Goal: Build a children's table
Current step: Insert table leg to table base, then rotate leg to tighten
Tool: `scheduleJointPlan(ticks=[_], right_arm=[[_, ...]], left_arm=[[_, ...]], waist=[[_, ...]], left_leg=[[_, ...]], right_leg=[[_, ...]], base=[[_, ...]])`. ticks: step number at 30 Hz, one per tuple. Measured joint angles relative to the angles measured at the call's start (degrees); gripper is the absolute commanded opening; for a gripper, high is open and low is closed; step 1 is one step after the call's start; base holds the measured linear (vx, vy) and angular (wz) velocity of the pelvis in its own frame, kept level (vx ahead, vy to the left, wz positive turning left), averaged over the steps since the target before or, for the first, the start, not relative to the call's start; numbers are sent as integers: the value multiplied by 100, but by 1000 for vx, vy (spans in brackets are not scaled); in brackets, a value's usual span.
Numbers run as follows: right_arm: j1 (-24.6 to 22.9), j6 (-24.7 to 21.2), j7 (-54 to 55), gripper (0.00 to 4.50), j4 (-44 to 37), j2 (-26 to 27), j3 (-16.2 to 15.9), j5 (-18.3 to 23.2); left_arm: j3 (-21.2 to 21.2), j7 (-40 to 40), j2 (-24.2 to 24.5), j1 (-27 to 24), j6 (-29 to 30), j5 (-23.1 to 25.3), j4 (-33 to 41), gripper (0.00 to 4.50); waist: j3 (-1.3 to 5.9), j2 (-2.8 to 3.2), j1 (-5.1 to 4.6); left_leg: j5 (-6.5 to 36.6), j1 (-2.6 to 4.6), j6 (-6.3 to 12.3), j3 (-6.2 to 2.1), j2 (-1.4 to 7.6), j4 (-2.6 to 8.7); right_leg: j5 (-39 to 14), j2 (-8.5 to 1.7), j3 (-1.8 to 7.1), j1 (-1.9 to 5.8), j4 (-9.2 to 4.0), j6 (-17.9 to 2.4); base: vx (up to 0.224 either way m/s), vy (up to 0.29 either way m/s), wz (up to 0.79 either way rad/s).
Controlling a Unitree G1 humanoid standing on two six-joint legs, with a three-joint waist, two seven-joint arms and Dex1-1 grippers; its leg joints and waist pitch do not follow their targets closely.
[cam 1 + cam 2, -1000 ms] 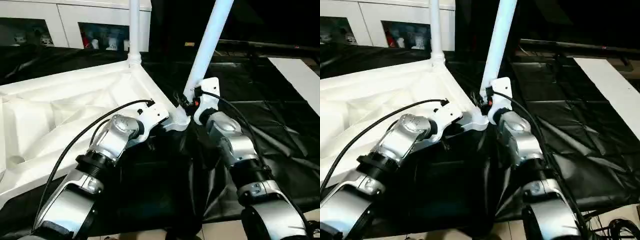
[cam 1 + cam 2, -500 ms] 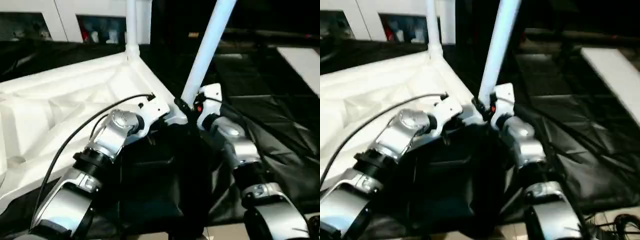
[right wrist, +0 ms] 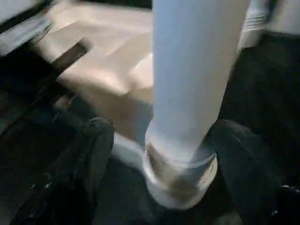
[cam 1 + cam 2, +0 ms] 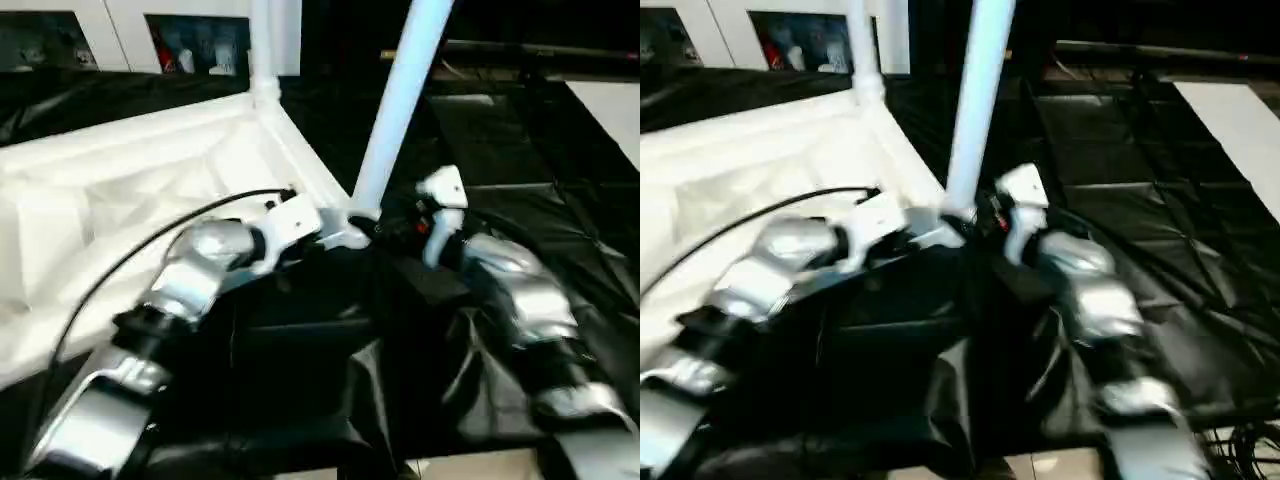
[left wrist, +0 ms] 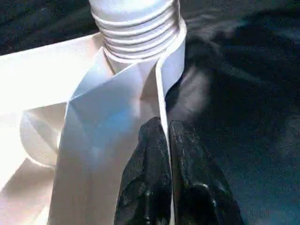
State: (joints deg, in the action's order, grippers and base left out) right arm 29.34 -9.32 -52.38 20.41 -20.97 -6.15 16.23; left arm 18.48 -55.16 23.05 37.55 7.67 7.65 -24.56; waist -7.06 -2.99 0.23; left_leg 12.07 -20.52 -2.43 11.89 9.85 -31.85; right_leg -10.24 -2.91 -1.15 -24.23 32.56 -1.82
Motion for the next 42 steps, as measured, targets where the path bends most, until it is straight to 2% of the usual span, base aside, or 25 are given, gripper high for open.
scheduleJointPlan(ticks=[4, 8, 19, 24, 31, 38, 42], right_arm=[[-175, 25, -758, 353, -216, -329, -200, 7], [-182, 139, -1004, 353, -222, -499, -346, -100], [-120, 581, -943, 353, 91, -266, -581, -483], [-120, 636, -936, 353, 134, -246, -658, -536], [-111, 652, -990, 284, 274, -211, -654, -533], [-111, 715, -996, 273, 312, -168, -649, -531], [-115, 729, -993, 272, 351, -139, -637, -528]], left_arm=[[-7, -493, 247, -227, -392, -227, 133, 0], [-2, -906, 373, -423, -374, -379, 400, 0], [111, -1263, 392, -458, -419, -463, 494, 0], [116, -1320, 401, -474, -419, -463, 494, 0], [118, -1342, 403, -476, -419, -463, 490, 0], [98, -1398, 431, -475, -427, -480, 472, 0], [99, -1409, 437, -476, -432, -482, 452, 0]], waist=[[0, -1, 2], [0, -1, 6], [2, -5, 152], [2, -5, 158], [2, -5, 158], [4, -8, 160], [5, -9, 154]], left_leg=[[0, 3, -1, 2, 3, -40], [-6, 4, -9, 3, 6, -53], [-8, 0, -4, 7, 5, -107], [-10, -2, -2, 7, 6, -133], [-10, -5, -1, 6, 7, -160], [-10, -38, 0, 5, 9, -204], [-10, -41, 0, 1, 10, -223]], right_leg=[[-15, -3, 4, -10, 54, 0], [-15, -4, 5, -8, 65, 0], [-23, -15, 8, -21, 148, -7], [-22, -16, 13, -24, 175, -6], [-22, -18, 14, -27, 198, -6], [-22, -20, 19, -69, 245, -7], [-22, -20, 19, -69, 257, -7]], base=[[0, 0, 0], [0, 0, 0], [0, 0, 0], [0, 0, 0], [0, 0, 0], [0, 0, 0], [0, 0, 0]])
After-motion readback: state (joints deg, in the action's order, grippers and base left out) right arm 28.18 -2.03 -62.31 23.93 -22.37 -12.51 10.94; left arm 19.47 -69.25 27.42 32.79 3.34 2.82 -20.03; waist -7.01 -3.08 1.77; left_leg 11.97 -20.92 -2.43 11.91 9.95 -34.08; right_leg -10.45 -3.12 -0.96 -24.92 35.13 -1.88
